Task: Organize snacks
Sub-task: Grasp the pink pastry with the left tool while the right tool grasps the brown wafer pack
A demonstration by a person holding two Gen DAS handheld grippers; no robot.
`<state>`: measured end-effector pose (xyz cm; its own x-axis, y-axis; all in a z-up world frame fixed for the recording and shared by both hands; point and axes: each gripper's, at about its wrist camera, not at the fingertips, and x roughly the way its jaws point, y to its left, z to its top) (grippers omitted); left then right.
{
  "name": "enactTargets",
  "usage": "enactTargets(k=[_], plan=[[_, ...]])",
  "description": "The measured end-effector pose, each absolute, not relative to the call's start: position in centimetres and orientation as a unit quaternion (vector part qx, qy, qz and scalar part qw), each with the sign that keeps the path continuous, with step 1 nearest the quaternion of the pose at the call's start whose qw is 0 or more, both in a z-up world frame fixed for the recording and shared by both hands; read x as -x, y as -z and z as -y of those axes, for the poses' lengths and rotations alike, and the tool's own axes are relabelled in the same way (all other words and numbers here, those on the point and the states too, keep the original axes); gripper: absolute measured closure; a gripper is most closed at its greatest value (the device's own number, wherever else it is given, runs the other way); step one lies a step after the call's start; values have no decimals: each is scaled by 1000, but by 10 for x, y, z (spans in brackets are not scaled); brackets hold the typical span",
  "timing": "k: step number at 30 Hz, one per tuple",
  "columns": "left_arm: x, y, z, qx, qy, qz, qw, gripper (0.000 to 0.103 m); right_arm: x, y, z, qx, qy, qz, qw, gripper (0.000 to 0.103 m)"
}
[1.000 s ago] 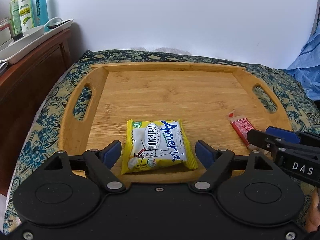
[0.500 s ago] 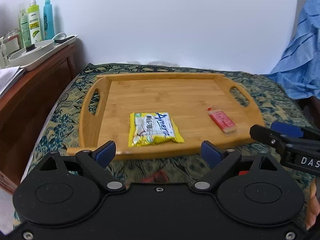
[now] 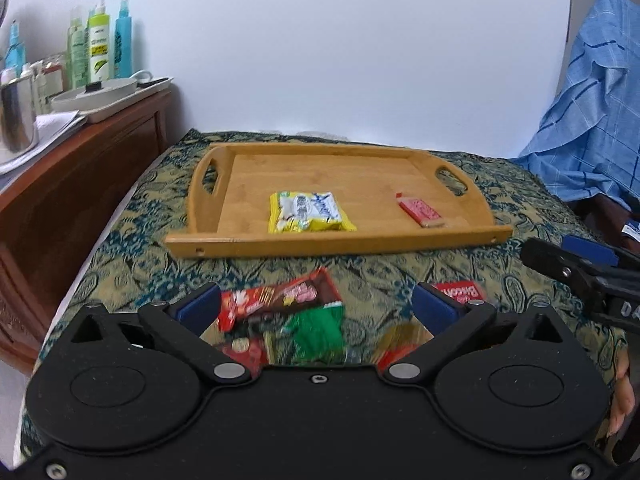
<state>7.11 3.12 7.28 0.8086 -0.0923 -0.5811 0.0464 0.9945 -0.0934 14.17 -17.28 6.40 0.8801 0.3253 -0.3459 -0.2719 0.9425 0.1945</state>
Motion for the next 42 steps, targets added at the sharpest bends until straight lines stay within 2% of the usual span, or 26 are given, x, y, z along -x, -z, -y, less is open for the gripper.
enactTargets(k=[10, 18, 21, 23, 29, 32, 40, 42], plan=[[-46, -59, -30, 26, 47, -310, 949, 1, -98, -49, 161, -53, -158, -201, 965, 0], [-33, -44, -15, -15, 86, -329, 940, 1, -71, -35, 152, -34, -160, -222, 961, 0], [-30, -41, -11, -25, 113, -342, 933, 9, -64, -31, 145, -18, -169, -231, 958, 1], [-29, -41, -9, -23, 123, -345, 930, 23, -60, -29, 140, -6, -174, -238, 956, 9], [-34, -40, -8, -16, 129, -352, 927, 40, -58, -19, 128, 19, -178, -267, 947, 23], [-37, -40, -6, -19, 132, -354, 926, 44, -60, -15, 125, 24, -177, -276, 944, 27], [-44, -35, 5, -48, 144, -361, 920, 47, -68, -8, 109, 40, -187, -281, 940, 27], [-42, -35, 7, -50, 144, -358, 921, 50, -71, -8, 105, 44, -186, -278, 941, 27]])
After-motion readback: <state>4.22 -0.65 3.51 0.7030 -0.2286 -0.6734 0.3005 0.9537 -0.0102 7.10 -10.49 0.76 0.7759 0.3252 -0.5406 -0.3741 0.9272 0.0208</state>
